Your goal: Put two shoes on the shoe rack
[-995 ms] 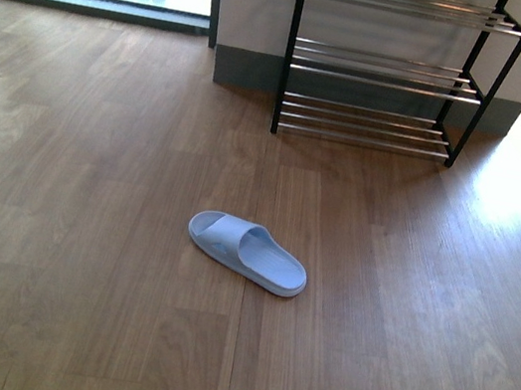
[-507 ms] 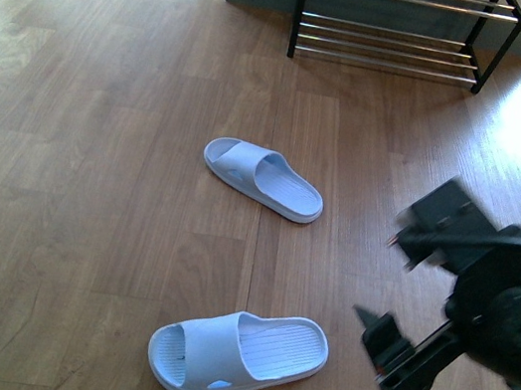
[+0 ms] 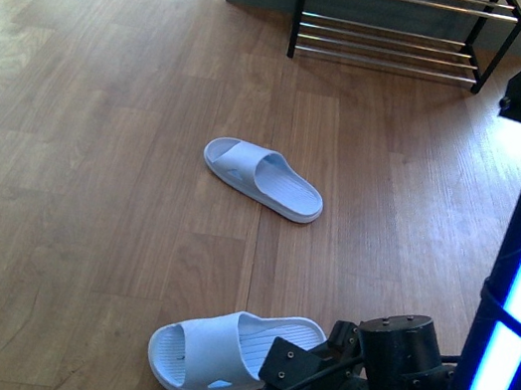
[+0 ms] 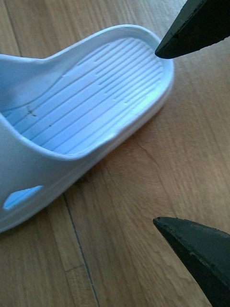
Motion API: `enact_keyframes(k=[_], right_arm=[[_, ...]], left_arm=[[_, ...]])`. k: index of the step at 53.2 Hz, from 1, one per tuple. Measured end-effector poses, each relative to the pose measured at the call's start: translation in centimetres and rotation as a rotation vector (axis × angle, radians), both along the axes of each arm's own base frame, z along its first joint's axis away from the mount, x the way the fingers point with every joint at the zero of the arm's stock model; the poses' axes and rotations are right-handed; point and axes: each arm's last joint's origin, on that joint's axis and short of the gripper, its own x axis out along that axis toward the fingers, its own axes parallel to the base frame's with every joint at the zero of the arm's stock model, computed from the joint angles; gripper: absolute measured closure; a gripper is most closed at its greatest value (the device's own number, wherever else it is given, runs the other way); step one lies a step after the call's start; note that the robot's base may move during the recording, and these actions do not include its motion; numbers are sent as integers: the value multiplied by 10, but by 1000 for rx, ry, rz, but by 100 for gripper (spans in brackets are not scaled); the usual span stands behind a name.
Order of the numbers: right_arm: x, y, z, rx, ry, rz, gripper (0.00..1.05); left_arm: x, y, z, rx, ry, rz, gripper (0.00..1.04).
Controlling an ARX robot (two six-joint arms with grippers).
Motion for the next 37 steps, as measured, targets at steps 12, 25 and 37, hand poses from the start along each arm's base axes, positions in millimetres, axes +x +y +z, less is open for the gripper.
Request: enact_keyframes(k=[12,25,37], right_arm=[[0,18,-17,53,26,74,9],[-3,27,-31,67,55,138,9],[7,31,-44,70,30,129,9]], left_arm=[[0,0,0,0,0,0,9],[0,0,0,0,0,0,9],[0,0,0,0,0,0,9]])
